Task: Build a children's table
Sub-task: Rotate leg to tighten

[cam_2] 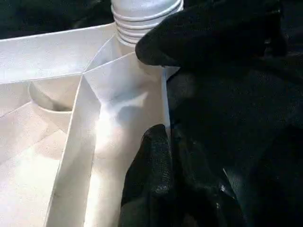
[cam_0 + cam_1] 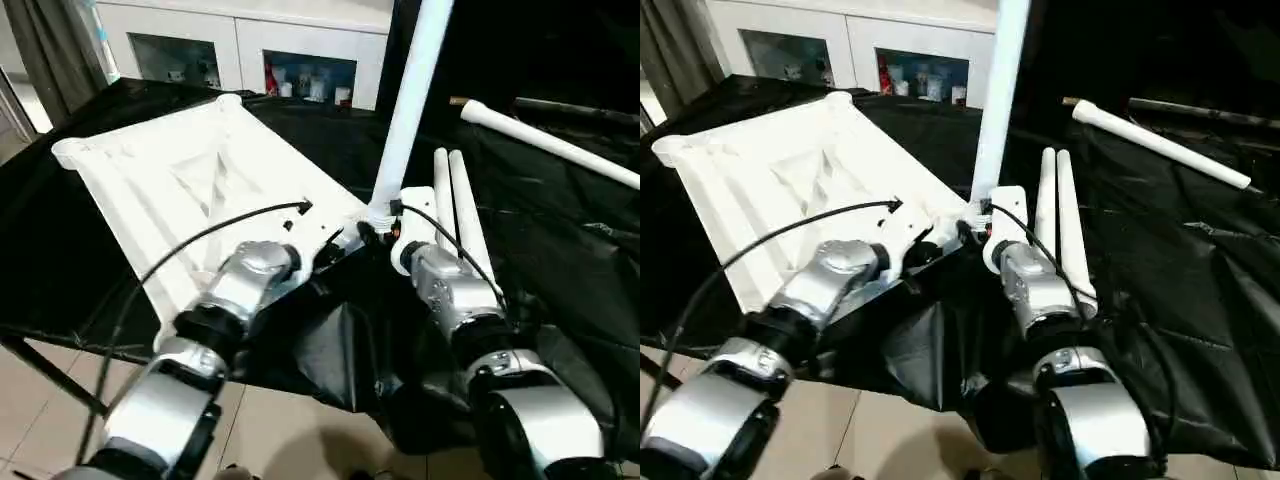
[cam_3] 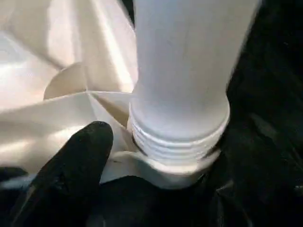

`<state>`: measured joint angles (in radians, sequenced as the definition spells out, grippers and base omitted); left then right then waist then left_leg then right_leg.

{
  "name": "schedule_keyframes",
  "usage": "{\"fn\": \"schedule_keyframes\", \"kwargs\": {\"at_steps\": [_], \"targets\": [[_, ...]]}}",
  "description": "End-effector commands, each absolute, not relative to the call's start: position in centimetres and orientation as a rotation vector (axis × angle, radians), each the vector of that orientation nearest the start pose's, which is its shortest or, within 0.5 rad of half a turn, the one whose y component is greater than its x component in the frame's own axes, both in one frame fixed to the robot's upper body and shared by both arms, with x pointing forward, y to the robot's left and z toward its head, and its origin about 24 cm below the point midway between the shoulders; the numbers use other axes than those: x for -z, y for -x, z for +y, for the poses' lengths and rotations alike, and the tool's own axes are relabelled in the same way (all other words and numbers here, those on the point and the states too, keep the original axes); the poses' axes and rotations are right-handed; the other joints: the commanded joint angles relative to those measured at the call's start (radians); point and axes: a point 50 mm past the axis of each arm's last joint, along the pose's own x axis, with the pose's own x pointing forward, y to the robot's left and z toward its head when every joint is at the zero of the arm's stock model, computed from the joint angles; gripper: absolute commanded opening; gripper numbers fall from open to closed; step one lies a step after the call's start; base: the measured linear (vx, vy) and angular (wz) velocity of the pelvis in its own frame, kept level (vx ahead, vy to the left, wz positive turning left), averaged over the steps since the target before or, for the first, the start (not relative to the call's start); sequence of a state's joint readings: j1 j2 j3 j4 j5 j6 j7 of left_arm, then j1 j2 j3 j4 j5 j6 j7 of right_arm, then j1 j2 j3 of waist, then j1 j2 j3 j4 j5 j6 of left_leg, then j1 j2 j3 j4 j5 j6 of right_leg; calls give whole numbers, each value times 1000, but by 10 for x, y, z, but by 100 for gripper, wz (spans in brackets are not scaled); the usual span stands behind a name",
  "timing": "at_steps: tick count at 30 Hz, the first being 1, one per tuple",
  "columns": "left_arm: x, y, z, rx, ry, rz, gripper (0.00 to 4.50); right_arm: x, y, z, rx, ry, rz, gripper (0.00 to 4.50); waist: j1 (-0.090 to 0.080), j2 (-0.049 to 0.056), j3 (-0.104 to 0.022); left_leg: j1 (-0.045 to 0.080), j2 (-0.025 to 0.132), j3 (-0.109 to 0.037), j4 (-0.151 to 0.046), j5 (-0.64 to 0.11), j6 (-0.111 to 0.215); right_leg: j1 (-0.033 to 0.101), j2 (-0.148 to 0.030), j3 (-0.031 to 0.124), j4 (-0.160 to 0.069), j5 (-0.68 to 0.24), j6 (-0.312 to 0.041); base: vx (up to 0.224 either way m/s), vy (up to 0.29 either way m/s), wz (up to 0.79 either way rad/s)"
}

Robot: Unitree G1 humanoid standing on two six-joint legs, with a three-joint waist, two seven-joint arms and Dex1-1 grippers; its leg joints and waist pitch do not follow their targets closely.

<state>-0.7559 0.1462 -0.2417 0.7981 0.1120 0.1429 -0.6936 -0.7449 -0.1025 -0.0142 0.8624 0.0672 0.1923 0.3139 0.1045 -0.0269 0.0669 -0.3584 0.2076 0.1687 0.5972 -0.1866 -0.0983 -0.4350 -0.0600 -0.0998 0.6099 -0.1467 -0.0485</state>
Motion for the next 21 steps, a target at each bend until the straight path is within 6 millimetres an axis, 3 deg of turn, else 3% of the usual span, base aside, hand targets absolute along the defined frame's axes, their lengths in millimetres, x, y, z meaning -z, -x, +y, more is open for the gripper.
{"fn": "schedule_keyframes", "kwargs": {"at_steps": [1,12,21], "targets": [[-72,-352,76,1005,-383,236,0,-62,-368,-119,-493,76,313,413,7,-4,-80,-5,12,0,-59,-122,75,84,-81,54,-77,-271,-120,0,0,0],[-79,-335,103,1198,-359,201,0,-72,-346,-147,-810,156,336,413,18,-1,-80,-2,16,1,-60,-141,67,81,-80,54,-83,-330,-103,0,0,0],[-81,-326,111,1259,-354,206,0,-67,-336,-150,-896,182,385,413,26,-5,-82,-2,17,1,-59,-130,60,78,-82,53,-84,-362,-85,0,0,0]]}}
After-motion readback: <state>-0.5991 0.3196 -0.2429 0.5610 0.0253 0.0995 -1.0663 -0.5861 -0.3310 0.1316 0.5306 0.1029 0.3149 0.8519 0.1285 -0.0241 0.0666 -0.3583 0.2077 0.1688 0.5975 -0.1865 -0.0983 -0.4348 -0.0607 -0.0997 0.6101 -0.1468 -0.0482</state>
